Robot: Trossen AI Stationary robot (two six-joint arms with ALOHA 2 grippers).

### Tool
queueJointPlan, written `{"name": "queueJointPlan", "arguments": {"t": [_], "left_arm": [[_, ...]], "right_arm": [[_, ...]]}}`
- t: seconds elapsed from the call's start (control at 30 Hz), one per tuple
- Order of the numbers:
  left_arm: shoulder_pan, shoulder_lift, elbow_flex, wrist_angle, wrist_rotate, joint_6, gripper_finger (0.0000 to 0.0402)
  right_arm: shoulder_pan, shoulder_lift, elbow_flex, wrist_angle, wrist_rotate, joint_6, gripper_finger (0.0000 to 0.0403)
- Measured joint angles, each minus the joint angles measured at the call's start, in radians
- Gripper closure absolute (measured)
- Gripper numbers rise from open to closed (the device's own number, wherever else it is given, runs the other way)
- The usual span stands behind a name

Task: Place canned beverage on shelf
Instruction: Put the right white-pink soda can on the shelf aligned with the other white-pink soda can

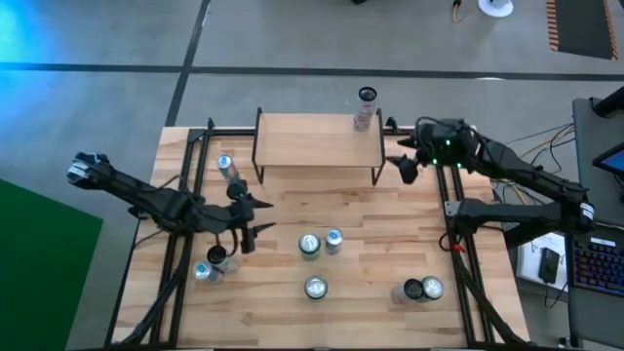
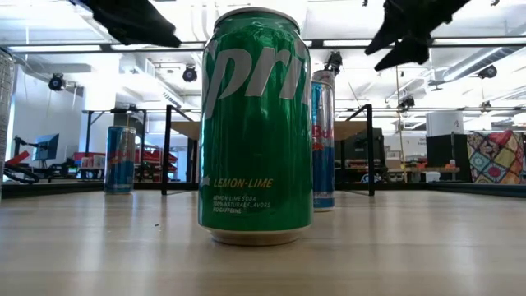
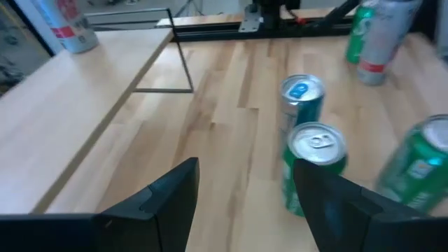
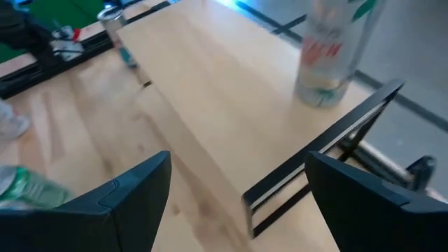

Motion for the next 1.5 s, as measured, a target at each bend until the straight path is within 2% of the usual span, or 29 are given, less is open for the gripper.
{"name": "queueJointPlan", "arguments": {"t": [0.23, 0.33, 0.57, 0.8, 0.93, 1.17, 1.27, 1.43, 1.5], "left_arm": [[0.0, 0.028, 0.016, 0.016, -0.081, 0.028, 0.0183], [0.002, 0.023, -0.013, 0.093, -0.13, 0.03, 0.0184], [0.085, 0.023, -0.201, 0.513, 0.004, 0.177, 0.0184], [0.185, 0.032, -0.258, 0.633, 0.008, 0.216, 0.0184], [0.209, 0.04, -0.26, 0.651, 0.057, 0.219, 0.0184], [0.188, 0.032, -0.261, 0.646, 0.06, 0.196, 0.0184], [0.173, 0.03, -0.272, 0.643, 0.06, 0.163, 0.0184], [0.153, 0.03, -0.268, 0.643, 0.06, 0.132, 0.0184], [0.144, 0.03, -0.261, 0.644, 0.06, 0.129, 0.0184]], "right_arm": [[0.116, -0.02, -0.062, -0.001, 0.008, 0.074, 0.0085], [0.172, -0.013, -0.08, -0.014, 0.013, 0.117, 0.0085], [0.318, 0.005, -0.08, -0.144, 0.112, 0.232, 0.0085], [0.469, 0.013, -0.047, -0.266, 0.116, 0.43, 0.0085], [0.572, 0.041, -0.044, -0.319, 0.116, 0.558, 0.0085], [0.835, 0.138, 0.003, -0.319, 0.15, 0.753, 0.0085], [0.972, 0.179, 0.074, -0.336, 0.222, 0.797, 0.0085], [1.214, 0.271, 0.218, -0.467, 0.377, 0.891, 0.0085], [1.3, 0.319, 0.252, -0.505, 0.374, 0.927, 0.0085]]}}
